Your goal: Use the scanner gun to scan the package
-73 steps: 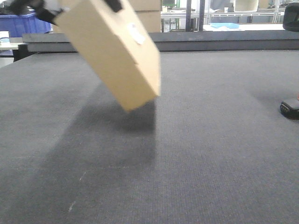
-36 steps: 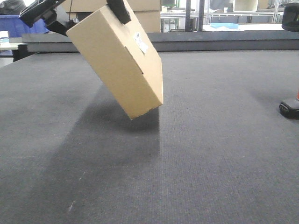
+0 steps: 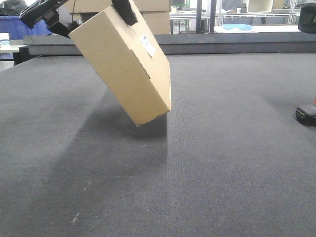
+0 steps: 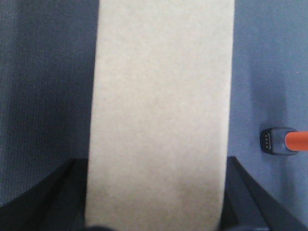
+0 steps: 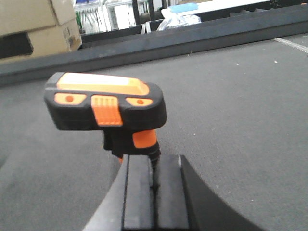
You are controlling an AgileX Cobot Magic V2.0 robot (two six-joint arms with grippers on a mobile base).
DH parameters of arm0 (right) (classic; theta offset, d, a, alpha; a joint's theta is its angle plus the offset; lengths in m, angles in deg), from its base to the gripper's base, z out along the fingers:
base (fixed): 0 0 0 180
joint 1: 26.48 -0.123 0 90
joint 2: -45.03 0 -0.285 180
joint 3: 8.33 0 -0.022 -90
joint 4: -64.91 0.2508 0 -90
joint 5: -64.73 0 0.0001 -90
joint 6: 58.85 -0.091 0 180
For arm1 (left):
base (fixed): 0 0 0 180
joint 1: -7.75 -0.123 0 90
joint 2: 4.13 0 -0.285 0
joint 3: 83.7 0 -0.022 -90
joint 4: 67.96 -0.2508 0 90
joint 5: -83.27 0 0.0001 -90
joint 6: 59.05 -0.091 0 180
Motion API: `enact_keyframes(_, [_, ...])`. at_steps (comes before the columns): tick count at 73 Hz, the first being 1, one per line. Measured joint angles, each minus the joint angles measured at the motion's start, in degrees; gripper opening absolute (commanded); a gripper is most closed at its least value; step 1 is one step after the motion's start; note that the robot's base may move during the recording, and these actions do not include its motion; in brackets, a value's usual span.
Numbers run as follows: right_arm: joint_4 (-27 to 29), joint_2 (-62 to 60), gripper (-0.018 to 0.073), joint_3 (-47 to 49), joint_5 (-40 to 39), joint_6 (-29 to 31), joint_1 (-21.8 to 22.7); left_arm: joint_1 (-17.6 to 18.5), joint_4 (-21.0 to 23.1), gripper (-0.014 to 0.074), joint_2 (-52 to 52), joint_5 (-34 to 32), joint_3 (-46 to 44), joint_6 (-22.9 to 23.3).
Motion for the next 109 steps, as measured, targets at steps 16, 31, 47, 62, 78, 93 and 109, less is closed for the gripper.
enact_keyframes(16, [-11.38,10.68,-0.0159,-0.66,-13.31,-10.30,0.00,0.00,0.00,-0.0111,0.00,-0.14,0.00,0.00])
enact_keyframes(31, [-12.38,20.28,-0.0159,-0.66,-21.50,-12.08,0.00,0.00,0.00,-0.0111,0.00,-0.28,0.00,0.00])
enact_keyframes(47, [-12.38,27.96,-0.0131,0.69,-25.70,-12.30,0.00,0.00,-0.21,-0.0111,0.00,-0.28,0.00,0.00])
enact_keyframes(62, [-12.38,31.87,0.0333,4.14,-26.32,-12.42,0.00,0.00,-0.46,-0.0111,0.00,-0.28,0.00,0.00])
enact_keyframes(78, [-11.86,33.65,0.0556,6.12,-26.42,-12.42,0.00,0.00,-1.23,-0.0111,0.00,-0.32,0.00,0.00])
enact_keyframes(93, [-10.26,36.96,0.0550,7.76,-26.69,-12.54,0.00,0.00,-1.47,-0.0111,0.00,-0.42,0.00,0.00])
enact_keyframes(109, [-9.94,41.49,0.0550,10.60,-29.84,-12.53,0.00,0.00,-1.56,-0.0111,0.00,-0.42,0.00,0.00])
